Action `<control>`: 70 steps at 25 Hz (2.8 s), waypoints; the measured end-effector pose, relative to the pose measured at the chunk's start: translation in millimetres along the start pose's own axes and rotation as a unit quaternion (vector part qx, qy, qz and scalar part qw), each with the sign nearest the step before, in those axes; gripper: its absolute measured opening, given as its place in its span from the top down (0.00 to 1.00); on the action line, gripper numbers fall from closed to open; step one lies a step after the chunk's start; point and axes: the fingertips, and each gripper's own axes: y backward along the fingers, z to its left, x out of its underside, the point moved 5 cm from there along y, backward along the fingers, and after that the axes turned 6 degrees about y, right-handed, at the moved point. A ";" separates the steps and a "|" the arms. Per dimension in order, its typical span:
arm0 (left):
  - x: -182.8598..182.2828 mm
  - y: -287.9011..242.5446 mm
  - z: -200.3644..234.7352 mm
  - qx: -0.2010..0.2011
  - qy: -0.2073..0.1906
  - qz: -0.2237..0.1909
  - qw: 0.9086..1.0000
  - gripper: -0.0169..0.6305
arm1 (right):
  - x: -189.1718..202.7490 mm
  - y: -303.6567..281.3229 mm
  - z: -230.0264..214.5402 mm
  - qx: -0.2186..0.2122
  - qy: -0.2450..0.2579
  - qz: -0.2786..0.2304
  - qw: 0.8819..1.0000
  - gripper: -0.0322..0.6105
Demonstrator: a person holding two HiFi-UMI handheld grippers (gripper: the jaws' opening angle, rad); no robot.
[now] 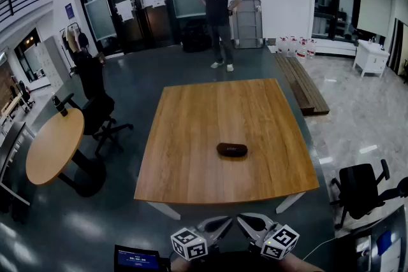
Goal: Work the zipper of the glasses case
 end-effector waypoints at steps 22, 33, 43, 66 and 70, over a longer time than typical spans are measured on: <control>15.3 -20.1 -3.1 -0.016 0.008 0.006 1.000 0.97 | 2.3 19.1 -17.3 -0.011 -0.010 -0.011 1.000 0.94; 18.3 -71.7 -16.4 -0.043 -0.002 -0.011 0.999 0.97 | -23.5 50.2 -66.0 -0.036 0.003 -0.029 0.999 0.94; -14.7 -81.6 25.7 -0.077 0.002 -0.037 0.996 0.97 | -25.9 36.1 -103.1 -0.021 -0.014 -0.039 0.999 0.93; -128.0 -79.2 213.3 -0.034 0.039 -0.010 0.999 0.97 | -17.3 -135.1 -211.5 0.085 0.167 0.070 0.980 0.83; -117.7 -83.6 219.4 -0.043 0.062 -0.008 0.997 0.97 | 17.3 -139.1 -244.1 0.072 0.225 0.177 0.955 0.80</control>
